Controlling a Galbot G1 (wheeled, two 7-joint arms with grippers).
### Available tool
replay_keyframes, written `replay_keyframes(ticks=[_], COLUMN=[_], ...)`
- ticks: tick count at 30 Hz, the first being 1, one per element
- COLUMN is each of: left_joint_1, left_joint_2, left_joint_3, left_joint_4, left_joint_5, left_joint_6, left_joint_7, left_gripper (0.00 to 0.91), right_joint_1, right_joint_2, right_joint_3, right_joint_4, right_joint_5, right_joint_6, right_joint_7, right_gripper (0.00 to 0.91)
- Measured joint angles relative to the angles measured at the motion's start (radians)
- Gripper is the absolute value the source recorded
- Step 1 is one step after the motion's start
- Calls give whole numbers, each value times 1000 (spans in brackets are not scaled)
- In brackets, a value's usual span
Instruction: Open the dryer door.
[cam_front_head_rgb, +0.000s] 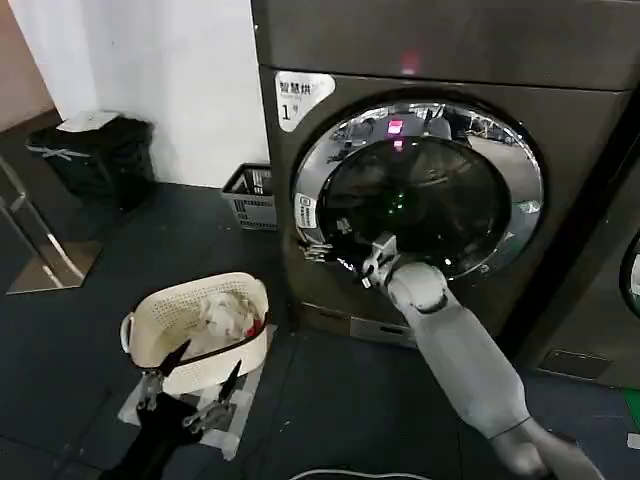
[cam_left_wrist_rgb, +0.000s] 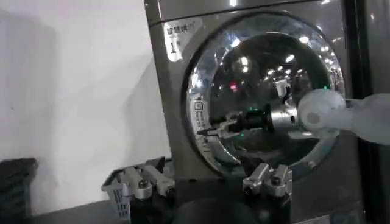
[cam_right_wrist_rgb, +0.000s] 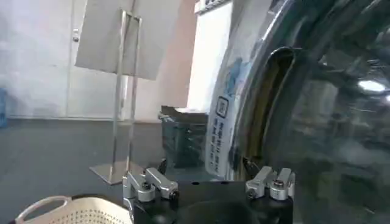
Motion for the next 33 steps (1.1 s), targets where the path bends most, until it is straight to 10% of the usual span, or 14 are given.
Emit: replay_keyframes(ticks=[33], left_joint_1=[-382], left_joint_2=[503], left_joint_3=[15], left_joint_4=[465], left_joint_5=[-595], left_joint_6=[-148], left_joint_7=[-70], left_gripper=[907], right_joint_1=[-194], right_joint_2=[-253], right_joint_3=[133], right_joint_4=[258], right_joint_5=[99], right_joint_6=[-9], right_joint_7=[-665], right_gripper=[907])
